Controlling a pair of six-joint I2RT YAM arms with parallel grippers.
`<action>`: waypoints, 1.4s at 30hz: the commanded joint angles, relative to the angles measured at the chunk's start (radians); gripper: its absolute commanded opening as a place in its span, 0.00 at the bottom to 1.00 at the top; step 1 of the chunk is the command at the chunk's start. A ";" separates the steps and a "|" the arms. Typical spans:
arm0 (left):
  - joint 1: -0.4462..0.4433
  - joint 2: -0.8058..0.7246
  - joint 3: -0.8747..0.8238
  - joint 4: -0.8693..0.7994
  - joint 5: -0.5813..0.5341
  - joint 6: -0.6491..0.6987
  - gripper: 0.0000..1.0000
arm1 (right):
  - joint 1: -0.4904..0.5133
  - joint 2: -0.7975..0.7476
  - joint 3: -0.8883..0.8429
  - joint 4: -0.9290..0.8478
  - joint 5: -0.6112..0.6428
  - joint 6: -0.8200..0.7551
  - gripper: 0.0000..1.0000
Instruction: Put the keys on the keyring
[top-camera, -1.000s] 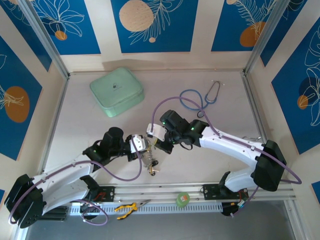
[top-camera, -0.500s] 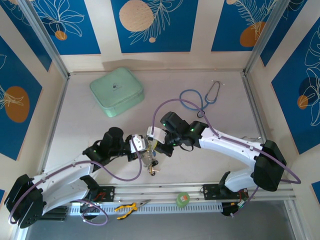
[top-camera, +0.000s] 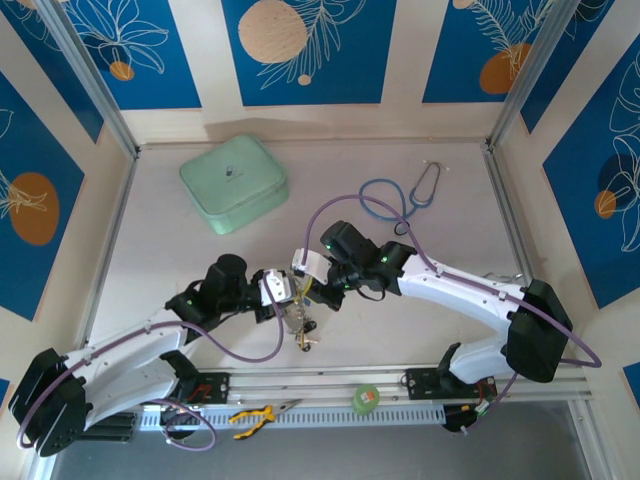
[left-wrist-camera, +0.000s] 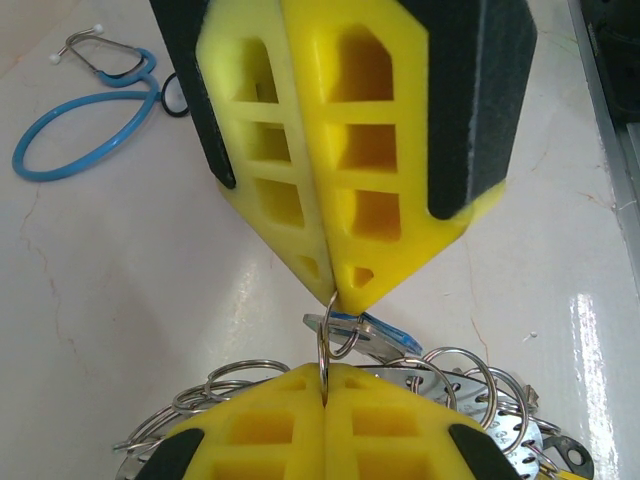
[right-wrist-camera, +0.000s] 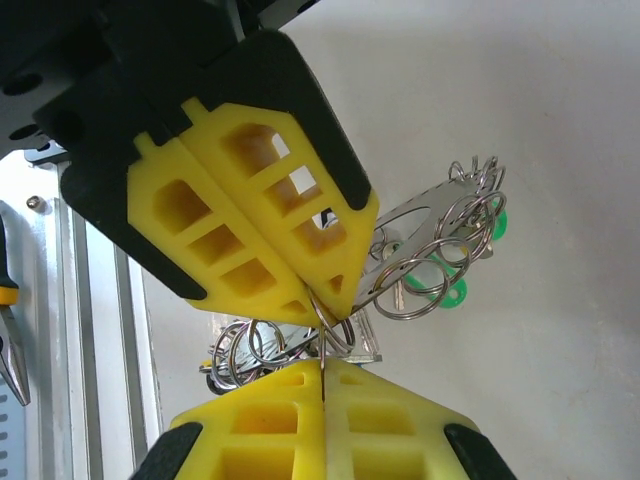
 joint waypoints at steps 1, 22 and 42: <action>-0.005 -0.016 -0.002 0.023 0.015 0.026 0.00 | -0.012 0.005 0.024 0.014 -0.007 0.025 0.00; -0.031 -0.043 -0.028 0.031 -0.042 0.156 0.00 | -0.080 0.063 0.062 -0.079 -0.085 0.096 0.00; -0.041 -0.070 -0.050 0.068 -0.058 0.174 0.00 | -0.092 0.096 0.086 -0.105 -0.085 0.135 0.00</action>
